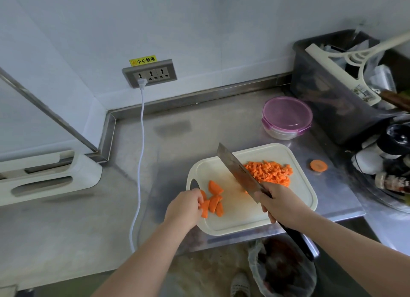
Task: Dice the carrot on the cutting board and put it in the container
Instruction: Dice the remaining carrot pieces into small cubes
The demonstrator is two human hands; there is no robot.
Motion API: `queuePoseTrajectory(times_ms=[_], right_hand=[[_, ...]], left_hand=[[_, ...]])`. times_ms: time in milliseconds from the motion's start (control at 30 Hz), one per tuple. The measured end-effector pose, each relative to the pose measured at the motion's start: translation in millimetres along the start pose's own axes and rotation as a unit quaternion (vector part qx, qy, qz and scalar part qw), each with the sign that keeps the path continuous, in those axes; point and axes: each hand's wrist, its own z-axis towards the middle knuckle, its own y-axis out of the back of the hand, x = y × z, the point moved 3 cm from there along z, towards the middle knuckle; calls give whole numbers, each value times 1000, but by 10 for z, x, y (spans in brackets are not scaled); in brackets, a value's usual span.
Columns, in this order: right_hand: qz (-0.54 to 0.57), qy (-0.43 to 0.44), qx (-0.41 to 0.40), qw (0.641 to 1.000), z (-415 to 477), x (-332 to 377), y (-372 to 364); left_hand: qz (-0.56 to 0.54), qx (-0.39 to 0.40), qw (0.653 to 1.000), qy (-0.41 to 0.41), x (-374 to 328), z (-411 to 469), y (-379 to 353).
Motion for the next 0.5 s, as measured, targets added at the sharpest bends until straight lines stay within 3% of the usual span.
queuePoseTrajectory(times_ms=[133,500], right_hand=[[11,-6,8,1000,-7,-5,-7],[11,-9,29,999,40,50,-49]], left_hand=[[-42,20,999,12,32,25,13],[-24,16,999,34,-99,-4,-66]])
